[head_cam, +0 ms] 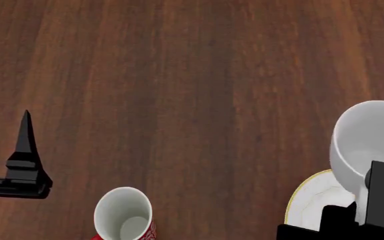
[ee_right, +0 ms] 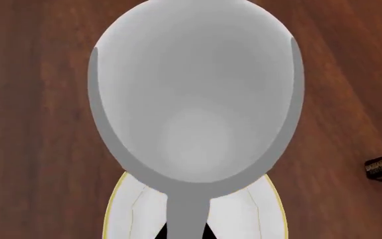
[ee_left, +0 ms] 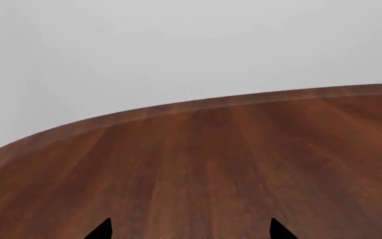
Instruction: Put the white mug on the plate.
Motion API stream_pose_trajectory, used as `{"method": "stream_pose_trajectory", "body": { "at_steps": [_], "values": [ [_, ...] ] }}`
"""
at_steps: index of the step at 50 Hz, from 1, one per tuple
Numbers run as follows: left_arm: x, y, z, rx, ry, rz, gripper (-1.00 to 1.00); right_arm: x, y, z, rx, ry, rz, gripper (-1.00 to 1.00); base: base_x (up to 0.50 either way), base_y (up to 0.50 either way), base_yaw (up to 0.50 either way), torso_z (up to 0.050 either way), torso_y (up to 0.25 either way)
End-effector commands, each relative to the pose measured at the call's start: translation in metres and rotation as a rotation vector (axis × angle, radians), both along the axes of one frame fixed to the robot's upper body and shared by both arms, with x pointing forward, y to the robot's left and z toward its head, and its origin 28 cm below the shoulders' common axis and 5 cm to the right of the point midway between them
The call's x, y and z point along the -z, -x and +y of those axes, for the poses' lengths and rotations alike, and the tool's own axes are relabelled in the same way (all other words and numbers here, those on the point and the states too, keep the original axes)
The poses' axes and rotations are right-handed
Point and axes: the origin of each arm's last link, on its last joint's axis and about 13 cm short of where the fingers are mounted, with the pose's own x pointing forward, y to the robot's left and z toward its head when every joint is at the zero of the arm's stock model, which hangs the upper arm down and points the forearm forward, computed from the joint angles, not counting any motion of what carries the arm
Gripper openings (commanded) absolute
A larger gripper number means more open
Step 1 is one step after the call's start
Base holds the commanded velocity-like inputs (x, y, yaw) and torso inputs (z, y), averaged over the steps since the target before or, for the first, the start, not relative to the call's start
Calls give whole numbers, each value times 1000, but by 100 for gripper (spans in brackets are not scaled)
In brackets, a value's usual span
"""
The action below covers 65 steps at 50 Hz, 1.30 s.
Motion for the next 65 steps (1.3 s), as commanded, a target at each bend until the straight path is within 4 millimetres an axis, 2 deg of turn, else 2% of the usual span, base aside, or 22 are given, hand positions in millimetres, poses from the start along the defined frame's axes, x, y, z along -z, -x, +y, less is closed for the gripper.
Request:
{"method": "stream_pose_trajectory", "body": {
  "at_steps": [1, 35, 65],
  "values": [
    [-1, 1, -2, 8, -3, -2, 100, 10, 17, -2, 13, 1, 33, -100, 0, 0, 0, 0, 0],
    [-3, 5, -4, 12, -5, -7, 100, 43, 33, -9, 25, -50, 121, -100, 0, 0, 0, 0, 0],
    [-2, 5, -4, 10, -5, -4, 100, 61, 30, -7, 20, -75, 173, -100, 0, 0, 0, 0, 0]
  ]
}}
